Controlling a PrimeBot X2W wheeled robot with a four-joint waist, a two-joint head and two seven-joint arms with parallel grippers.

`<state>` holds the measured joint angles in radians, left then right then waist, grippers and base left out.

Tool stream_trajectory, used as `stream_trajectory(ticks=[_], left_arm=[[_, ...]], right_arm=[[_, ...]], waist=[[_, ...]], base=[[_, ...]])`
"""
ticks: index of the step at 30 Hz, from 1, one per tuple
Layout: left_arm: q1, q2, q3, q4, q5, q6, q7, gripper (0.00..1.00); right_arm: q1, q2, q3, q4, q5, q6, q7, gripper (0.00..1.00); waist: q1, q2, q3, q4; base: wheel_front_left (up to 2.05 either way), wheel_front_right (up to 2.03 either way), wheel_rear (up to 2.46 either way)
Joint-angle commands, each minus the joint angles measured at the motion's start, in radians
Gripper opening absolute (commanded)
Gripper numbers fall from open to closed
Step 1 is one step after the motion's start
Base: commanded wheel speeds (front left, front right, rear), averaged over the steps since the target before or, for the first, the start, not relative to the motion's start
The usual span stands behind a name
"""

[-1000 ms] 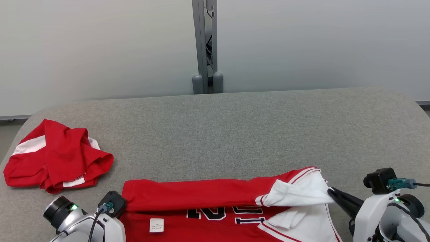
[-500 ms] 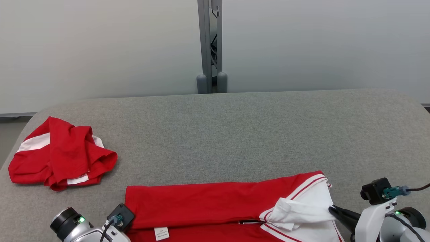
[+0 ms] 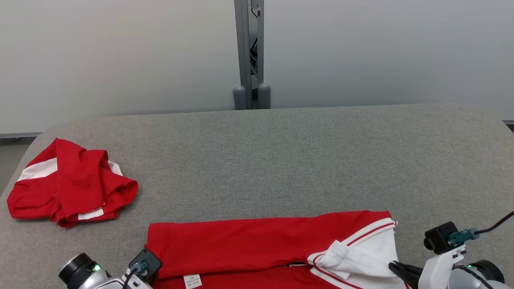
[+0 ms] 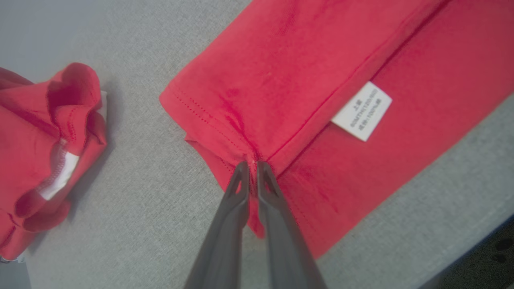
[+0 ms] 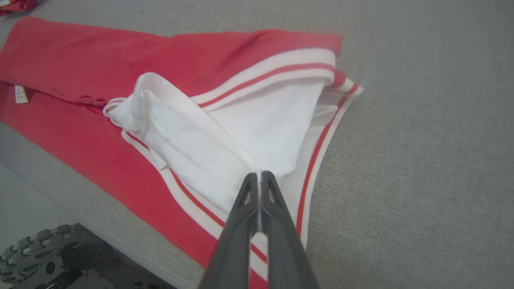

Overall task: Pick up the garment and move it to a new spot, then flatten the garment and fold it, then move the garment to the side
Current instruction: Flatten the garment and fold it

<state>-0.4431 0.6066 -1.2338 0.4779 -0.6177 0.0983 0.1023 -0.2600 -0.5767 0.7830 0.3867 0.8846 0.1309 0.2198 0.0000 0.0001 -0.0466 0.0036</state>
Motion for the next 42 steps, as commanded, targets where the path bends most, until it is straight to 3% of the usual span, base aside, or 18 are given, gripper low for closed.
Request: stream_trajectory(ticks=[1,2,3,4,8,15,19,25,30,35,39,42], left_arm=[[0.006,0.004,-0.001,-0.002,-0.002,0.009,0.0,0.18],[0.007,0.005,-0.002,-0.004,-0.002,0.009,0.003,0.29],[0.008,0.006,-0.001,-0.005,-0.003,0.011,0.003,0.44],[0.008,0.007,0.002,-0.005,-0.002,0.017,-0.001,1.0],[0.007,0.009,0.008,0.001,0.009,0.045,-0.02,1.0],[0.003,0.022,0.034,0.005,-0.012,0.078,-0.033,1.0],[-0.01,0.027,0.078,-0.003,-0.028,0.135,-0.066,1.0],[-0.01,0.008,0.165,-0.016,-0.057,0.243,-0.164,1.0],[0.019,-0.049,0.269,-0.018,-0.085,0.339,-0.332,1.0],[0.051,-0.101,0.377,-0.056,-0.05,0.382,-0.367,1.0],[0.151,-0.161,0.533,-0.171,0.095,0.428,-0.366,1.0],[0.231,-0.214,0.645,-0.233,0.194,0.428,-0.367,1.0]], right_arm=[[0.015,0.001,-0.007,-0.002,-0.002,0.0,0.008,0.0],[0.019,0.004,-0.017,0.0,0.001,0.0,0.017,0.0],[0.021,0.006,-0.026,-0.001,-0.003,0.0,0.019,0.34],[0.026,0.012,-0.042,-0.001,0.001,0.0,0.02,1.0],[0.045,0.038,-0.106,-0.011,0.036,0.0,0.049,1.0],[0.061,0.019,-0.214,-0.056,-0.002,0.0,0.071,1.0],[0.059,0.023,-0.302,-0.081,-0.06,0.0,0.02,1.0],[0.069,0.077,-0.416,-0.108,-0.161,0.0,-0.146,1.0],[0.083,0.148,-0.498,-0.102,-0.24,0.0,-0.309,1.0],[0.105,0.212,-0.551,-0.074,-0.292,0.0,-0.422,1.0],[0.129,0.271,-0.582,-0.043,-0.326,0.0,-0.468,1.0],[0.145,0.305,-0.59,-0.018,-0.343,0.0,-0.48,1.0]], waist=[[0.0,-0.0001,0.0,0.0],[0.0,-0.0001,0.0,0.0],[0.0,-0.0001,0.0,0.0],[0.0,-0.0001,0.0,0.001],[0.0,-0.0001,-0.003,0.001],[0.0,-0.0001,-0.013,0.0],[0.0,-0.0001,-0.019,-0.001],[0.0,-0.0001,-0.023,-0.002],[0.0,-0.0001,-0.024,-0.007],[0.0,-0.0001,-0.02,-0.01],[0.0,-0.0001,-0.012,-0.013],[0.0,-0.0001,-0.008,-0.016]], base=[[0.0,0.0,0.0],[0.0,0.0,0.0],[0.0,0.0,0.0],[0.0,0.0,0.0],[0.0,0.0,0.0],[0.0,0.0,0.0],[0.0,0.0,0.0],[0.0,0.0,0.0],[0.0,0.0,0.0],[0.0,0.0,0.0],[0.0,0.0,0.0],[0.0,0.0,0.0]])
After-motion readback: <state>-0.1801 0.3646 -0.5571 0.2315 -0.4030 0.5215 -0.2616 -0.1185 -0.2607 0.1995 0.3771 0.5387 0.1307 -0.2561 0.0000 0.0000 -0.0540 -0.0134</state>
